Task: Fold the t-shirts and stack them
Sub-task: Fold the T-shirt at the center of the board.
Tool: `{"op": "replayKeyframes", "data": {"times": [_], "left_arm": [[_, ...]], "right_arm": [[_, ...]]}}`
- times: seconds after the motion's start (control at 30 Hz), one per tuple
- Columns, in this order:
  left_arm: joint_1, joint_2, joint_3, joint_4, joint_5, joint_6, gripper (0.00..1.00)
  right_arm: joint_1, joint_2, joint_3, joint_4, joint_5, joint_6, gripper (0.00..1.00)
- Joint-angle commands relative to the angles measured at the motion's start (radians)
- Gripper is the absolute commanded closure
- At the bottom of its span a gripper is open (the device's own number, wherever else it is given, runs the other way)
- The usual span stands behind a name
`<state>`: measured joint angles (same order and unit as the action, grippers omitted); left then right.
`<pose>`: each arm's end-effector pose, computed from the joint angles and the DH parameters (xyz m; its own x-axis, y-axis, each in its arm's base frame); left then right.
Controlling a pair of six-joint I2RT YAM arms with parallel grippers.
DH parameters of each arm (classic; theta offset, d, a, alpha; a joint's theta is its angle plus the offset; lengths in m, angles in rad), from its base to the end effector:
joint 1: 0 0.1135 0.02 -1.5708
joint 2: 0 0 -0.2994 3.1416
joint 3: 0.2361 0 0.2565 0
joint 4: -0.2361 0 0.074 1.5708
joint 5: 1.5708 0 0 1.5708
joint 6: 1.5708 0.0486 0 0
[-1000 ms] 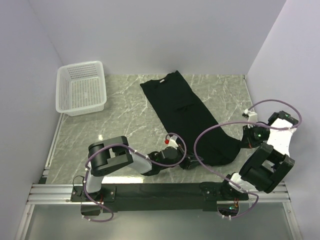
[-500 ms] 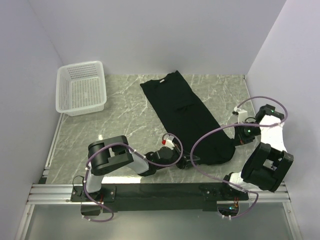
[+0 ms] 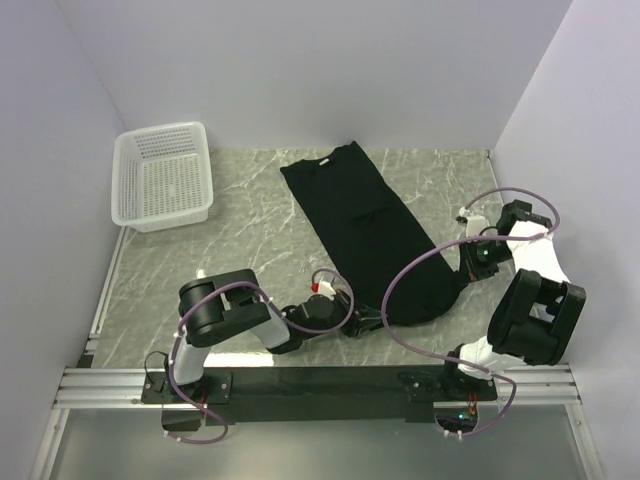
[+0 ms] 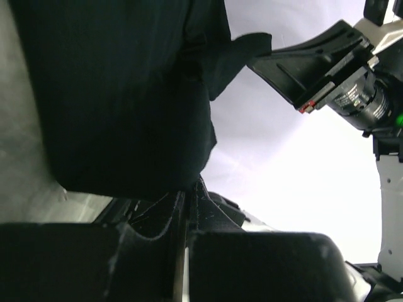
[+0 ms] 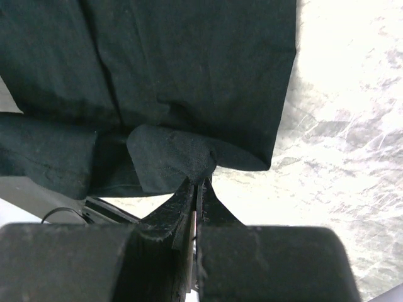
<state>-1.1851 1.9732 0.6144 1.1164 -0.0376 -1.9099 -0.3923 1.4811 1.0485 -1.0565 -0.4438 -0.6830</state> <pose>0.1399 -0.3397 0.1284 -0.8302 -0.4604 0.3144 -0.3886 0.0734 -0.9185 0.2430 -0.0780 0.2441 -0.9118 -0.2396 -0.3334 -0.3385 0.8982 0.2804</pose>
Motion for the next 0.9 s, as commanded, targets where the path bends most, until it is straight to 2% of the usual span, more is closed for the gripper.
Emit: {"op": "replayKeyframes", "data": {"times": [0.0, 0.5, 0.73, 0.87], "left_arm": [[0.018, 0.016, -0.002, 0.085, 0.019, -0.015, 1.00], [0.050, 0.023, 0.010, 0.039, 0.051, -0.002, 0.99], [0.036, -0.029, 0.033, -0.098, 0.099, 0.113, 1.00], [0.015, -0.054, 0.057, -0.252, 0.107, 0.181, 0.99]], "right_arm": [[0.020, 0.019, 0.048, 0.035, 0.001, 0.048, 1.00], [0.035, 0.096, 0.004, 0.138, 0.066, 0.099, 0.99], [0.009, 0.025, -0.035, 0.138, 0.057, 0.071, 1.00], [-0.003, -0.008, -0.065, 0.127, 0.076, 0.053, 1.00]]}}
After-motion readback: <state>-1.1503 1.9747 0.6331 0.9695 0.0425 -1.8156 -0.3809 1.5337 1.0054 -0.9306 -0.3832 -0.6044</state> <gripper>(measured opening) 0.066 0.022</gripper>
